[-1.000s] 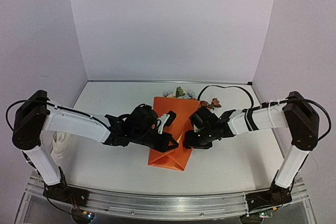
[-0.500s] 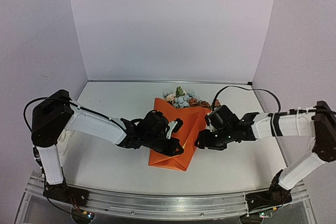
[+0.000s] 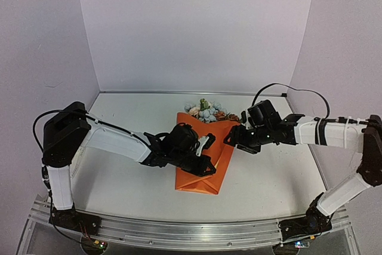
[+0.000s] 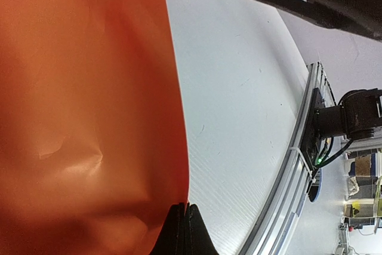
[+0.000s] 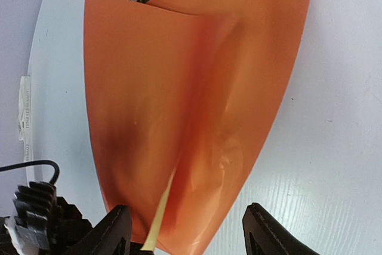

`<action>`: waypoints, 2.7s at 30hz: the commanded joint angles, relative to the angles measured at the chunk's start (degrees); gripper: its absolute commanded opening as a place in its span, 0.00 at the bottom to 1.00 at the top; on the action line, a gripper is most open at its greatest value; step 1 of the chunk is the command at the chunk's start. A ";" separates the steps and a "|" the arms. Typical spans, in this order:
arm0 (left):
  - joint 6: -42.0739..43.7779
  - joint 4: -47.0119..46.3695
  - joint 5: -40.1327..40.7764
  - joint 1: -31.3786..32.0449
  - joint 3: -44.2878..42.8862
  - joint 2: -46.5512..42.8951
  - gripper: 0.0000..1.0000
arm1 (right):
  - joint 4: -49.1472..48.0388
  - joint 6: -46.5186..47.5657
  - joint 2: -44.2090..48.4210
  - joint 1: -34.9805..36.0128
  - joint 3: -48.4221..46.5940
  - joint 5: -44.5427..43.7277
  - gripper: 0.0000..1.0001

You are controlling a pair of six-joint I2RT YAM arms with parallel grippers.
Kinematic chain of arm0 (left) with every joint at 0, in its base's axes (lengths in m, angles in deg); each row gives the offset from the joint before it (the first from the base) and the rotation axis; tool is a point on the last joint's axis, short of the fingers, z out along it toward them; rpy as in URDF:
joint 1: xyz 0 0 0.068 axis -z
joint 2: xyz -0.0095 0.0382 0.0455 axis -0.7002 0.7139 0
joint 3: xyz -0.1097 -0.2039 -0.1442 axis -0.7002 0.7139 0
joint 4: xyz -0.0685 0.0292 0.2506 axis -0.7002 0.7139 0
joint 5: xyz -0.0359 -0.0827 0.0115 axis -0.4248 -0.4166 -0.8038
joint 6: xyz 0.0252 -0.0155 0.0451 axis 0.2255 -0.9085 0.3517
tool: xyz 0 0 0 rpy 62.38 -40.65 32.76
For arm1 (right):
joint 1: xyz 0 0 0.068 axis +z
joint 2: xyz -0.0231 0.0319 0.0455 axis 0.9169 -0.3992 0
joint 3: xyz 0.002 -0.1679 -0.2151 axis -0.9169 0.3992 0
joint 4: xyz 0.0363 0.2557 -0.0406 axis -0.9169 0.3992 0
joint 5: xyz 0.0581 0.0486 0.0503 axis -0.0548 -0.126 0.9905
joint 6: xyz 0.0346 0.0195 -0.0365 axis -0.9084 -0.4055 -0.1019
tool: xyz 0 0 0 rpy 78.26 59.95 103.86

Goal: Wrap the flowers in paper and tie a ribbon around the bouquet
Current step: Fold the 2/3-folded wrapping paper at the center of the board, then press the fold line on the folded bouquet.

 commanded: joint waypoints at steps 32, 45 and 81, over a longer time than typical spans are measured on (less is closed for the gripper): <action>-1.27 3.37 -0.32 -5.40 -1.81 -7.42 0.35 | -2.27 0.51 -17.10 -7.23 -9.78 1.39 0.00; -6.63 0.04 -7.33 -17.17 -0.37 -3.85 0.11 | -4.20 -1.92 -19.14 -7.24 -6.07 -2.49 0.00; -10.00 -4.17 -12.86 -17.52 -4.71 8.10 0.08 | 6.74 -2.47 -4.91 -2.45 -7.47 3.69 0.38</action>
